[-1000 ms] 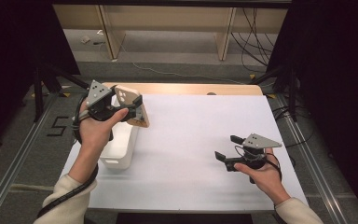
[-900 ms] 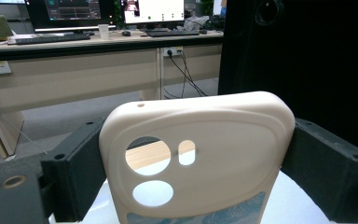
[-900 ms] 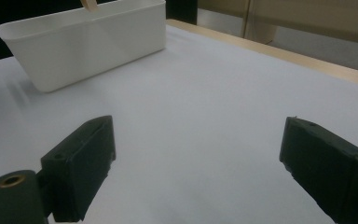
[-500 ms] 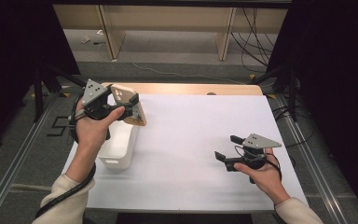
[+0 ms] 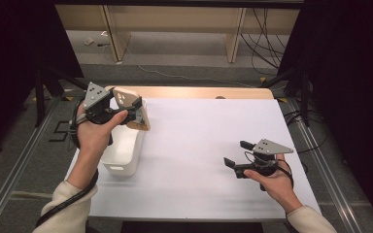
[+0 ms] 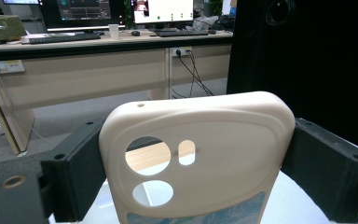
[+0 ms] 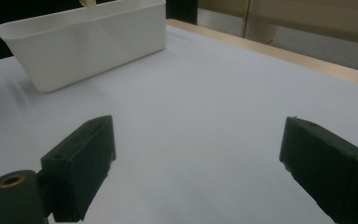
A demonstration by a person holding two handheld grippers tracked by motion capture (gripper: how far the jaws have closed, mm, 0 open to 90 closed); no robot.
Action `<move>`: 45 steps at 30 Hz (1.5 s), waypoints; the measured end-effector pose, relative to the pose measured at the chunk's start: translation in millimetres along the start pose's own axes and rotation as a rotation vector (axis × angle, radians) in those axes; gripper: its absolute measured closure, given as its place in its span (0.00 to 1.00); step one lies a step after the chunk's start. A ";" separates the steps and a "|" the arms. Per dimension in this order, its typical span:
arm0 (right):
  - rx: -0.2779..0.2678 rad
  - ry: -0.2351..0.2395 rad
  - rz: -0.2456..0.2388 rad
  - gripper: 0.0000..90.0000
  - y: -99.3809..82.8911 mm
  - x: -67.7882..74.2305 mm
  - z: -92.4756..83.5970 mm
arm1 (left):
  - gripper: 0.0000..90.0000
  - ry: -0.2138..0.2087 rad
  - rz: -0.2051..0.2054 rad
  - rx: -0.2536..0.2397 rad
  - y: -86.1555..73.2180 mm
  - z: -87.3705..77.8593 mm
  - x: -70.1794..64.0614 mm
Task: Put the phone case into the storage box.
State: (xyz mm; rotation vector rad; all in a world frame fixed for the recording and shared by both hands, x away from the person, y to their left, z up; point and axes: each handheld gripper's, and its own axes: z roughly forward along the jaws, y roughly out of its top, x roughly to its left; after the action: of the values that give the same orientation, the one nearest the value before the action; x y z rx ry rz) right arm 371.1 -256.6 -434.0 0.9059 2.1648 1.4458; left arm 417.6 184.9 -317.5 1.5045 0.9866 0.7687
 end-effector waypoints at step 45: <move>0.002 -0.001 0.001 0.13 -0.3 -0.5 0.0 | 0.12 0.052 0.002 0.016 -4.7 -0.2 14.7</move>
State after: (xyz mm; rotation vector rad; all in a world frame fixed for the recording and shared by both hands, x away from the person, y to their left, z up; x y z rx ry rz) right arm 371.4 -257.0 -434.4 0.9081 2.1659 1.4432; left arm 423.1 198.3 -322.9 1.5062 1.0325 0.8064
